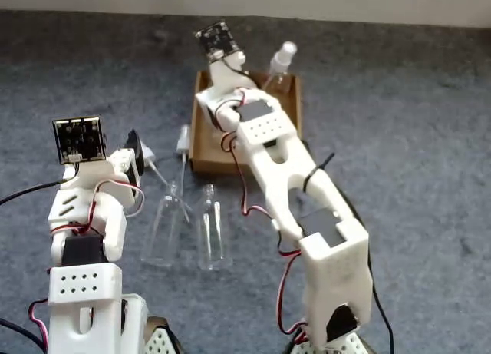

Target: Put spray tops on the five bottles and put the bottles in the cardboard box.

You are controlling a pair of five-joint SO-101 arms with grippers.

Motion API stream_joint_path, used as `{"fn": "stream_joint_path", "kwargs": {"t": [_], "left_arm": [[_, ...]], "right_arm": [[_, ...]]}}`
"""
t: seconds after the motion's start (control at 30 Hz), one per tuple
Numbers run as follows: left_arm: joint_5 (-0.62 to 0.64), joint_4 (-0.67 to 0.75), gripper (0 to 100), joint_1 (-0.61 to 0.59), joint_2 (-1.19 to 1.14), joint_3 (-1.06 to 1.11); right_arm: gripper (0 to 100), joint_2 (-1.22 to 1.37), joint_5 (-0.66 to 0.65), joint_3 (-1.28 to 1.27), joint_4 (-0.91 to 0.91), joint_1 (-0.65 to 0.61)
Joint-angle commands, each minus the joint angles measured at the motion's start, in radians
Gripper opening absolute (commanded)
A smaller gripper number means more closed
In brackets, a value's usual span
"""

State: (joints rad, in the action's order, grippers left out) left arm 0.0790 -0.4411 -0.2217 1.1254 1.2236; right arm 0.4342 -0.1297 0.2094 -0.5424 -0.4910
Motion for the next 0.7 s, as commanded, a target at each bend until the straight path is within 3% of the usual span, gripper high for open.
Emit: {"fn": "stream_joint_path", "kwargs": {"t": [0.0, 0.33, 0.5, 0.67], "left_arm": [[0.002, 0.02, 14, 0.016, -0.01, -0.004], [0.002, 0.02, 14, 0.016, -0.01, -0.004], [0.002, 0.02, 14, 0.016, -0.01, -0.004], [0.002, 0.02, 14, 0.016, -0.01, -0.004]], "right_arm": [[11.8, -0.139, -0.006, 0.051, -0.002, -0.005], [7.3, -0.3, -0.011, -0.151, 0.071, 0.002], [0.5, -0.403, -0.012, -0.24, 0.124, 0.013], [0.3, -0.504, -0.158, -0.456, 0.325, -0.007]]}}
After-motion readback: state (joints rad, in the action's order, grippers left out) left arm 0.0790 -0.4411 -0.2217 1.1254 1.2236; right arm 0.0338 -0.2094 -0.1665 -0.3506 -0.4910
